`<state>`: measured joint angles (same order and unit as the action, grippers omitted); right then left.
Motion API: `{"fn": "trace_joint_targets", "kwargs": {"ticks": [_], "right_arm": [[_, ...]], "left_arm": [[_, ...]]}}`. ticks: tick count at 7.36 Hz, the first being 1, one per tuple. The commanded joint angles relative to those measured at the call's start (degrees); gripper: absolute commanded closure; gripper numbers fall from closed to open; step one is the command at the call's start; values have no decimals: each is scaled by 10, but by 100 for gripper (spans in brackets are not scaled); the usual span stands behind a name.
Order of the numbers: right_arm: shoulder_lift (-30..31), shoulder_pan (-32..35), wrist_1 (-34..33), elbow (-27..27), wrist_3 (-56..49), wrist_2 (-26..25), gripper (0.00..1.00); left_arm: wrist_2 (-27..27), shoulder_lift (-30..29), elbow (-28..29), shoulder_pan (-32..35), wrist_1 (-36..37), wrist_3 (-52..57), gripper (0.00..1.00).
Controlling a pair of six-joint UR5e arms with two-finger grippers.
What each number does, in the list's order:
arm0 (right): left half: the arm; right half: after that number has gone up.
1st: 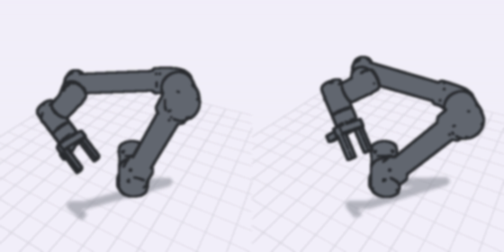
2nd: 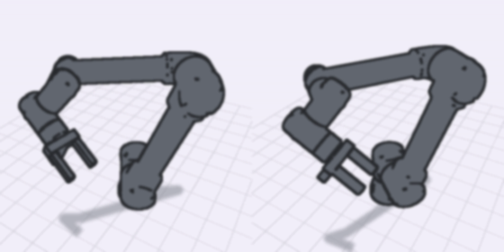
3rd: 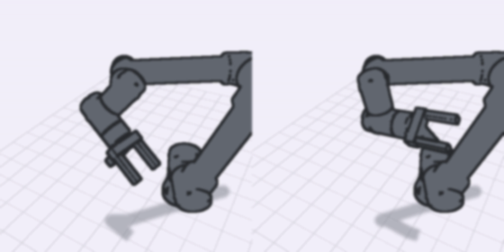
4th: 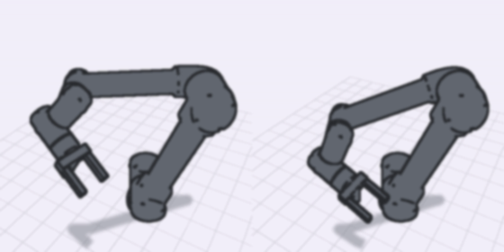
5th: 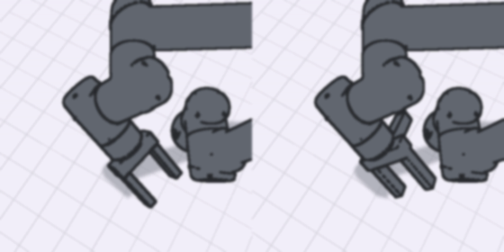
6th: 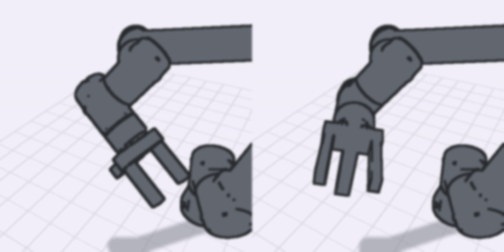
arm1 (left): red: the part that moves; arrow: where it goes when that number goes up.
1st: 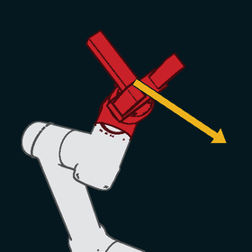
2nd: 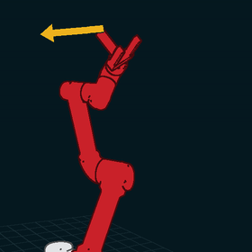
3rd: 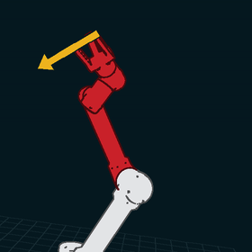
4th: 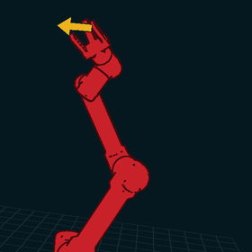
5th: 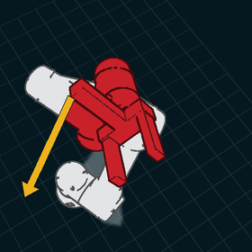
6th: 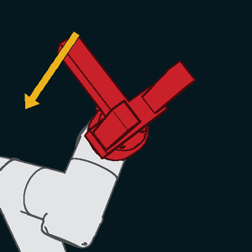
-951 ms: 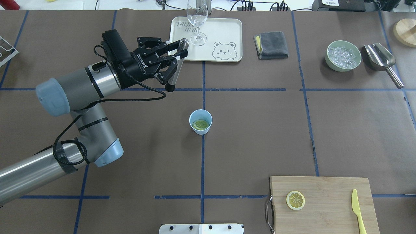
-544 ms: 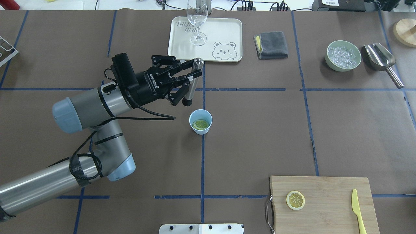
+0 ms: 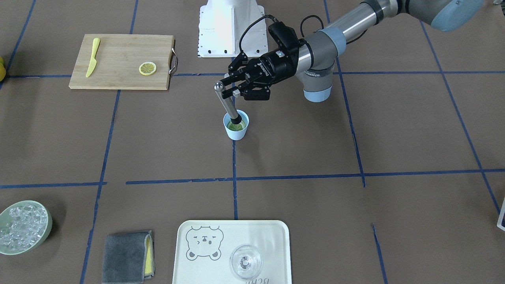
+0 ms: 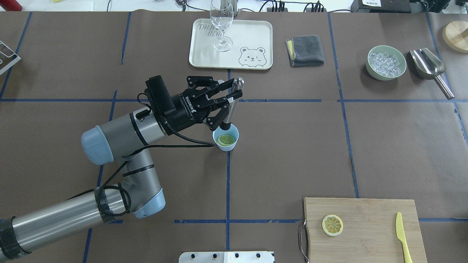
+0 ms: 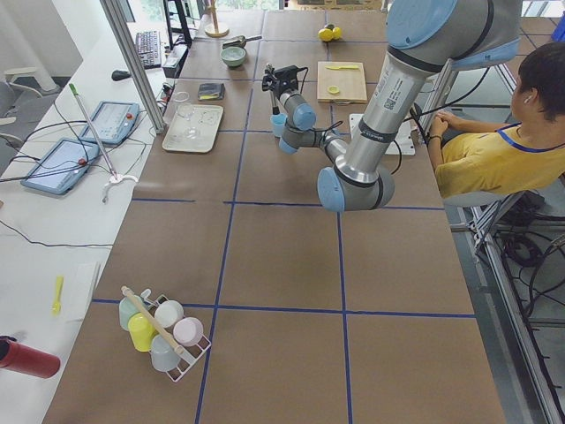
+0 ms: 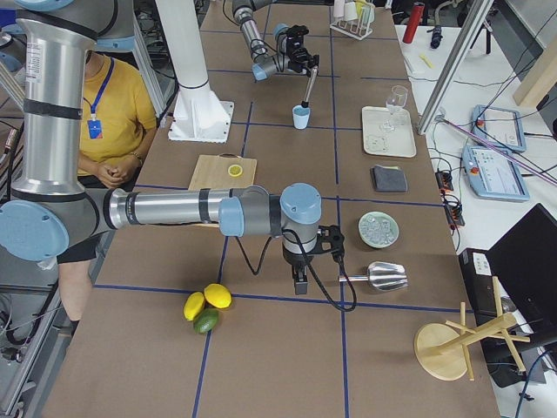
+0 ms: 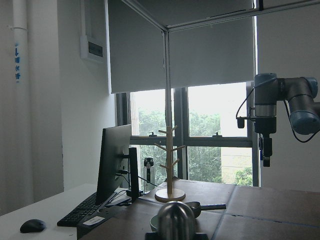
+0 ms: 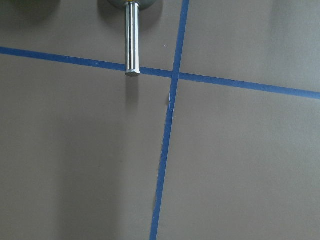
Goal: Squeeze lemon into cup
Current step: 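Press the muddler down onto the lemon in the cup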
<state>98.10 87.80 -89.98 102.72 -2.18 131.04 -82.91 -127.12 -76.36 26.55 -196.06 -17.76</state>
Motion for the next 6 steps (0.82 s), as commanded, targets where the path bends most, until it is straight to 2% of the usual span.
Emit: {"fn": "trace_joint_targets", "kwargs": {"ticks": [1,3,6], "right_arm": [[0,0,1,-2,1,1,0],[0,0,1,-2,1,0,0],[0,0,1,-3,1,0,0]], "left_arm": [[1,-1,12,-9,-4,1,100],[13,-1,48,-19,-43,4,100],[36,-1,68,-42,-47,11,100]]}}
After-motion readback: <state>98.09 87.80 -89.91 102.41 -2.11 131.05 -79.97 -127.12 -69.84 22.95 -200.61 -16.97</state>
